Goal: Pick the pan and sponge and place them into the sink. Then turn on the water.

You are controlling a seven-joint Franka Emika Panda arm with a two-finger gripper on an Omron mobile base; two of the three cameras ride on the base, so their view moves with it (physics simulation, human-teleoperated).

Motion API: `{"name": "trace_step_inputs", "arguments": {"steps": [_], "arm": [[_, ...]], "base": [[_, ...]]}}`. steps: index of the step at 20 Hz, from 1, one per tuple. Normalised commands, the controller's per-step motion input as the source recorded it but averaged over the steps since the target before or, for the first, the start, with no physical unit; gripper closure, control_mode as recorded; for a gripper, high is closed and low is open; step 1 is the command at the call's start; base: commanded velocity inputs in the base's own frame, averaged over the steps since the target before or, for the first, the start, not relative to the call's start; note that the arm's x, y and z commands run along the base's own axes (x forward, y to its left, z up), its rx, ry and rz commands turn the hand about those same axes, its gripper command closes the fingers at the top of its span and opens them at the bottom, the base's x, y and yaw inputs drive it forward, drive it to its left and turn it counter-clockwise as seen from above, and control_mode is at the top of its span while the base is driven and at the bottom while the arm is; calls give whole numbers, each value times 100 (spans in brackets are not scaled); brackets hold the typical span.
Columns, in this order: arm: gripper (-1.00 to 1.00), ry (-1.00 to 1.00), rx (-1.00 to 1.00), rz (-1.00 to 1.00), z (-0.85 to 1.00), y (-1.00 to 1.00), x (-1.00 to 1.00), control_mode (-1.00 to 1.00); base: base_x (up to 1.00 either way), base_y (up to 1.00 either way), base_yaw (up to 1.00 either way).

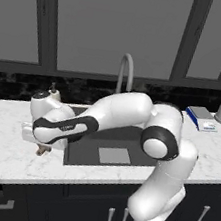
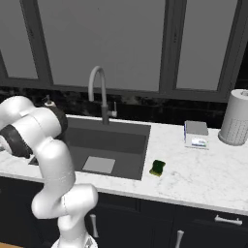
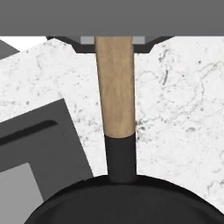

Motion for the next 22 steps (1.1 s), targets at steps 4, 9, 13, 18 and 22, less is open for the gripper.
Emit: {"name": "trace_step_inputs", "arguments": {"steps": [4, 9, 13, 18, 22], "arm": [[100, -4, 0, -15, 0, -88, 3, -100], [100, 3, 0, -27, 1, -95, 10, -100], [100, 8, 0, -32, 3, -87, 27, -100], [100, 13, 0, -35, 5, -72, 40, -100], [100, 15, 0, -34, 15, -61, 64, -100]], "base": [[0, 0, 0], [0, 0, 0], [0, 0, 0], [0, 0, 0], [0, 0, 0]]}}
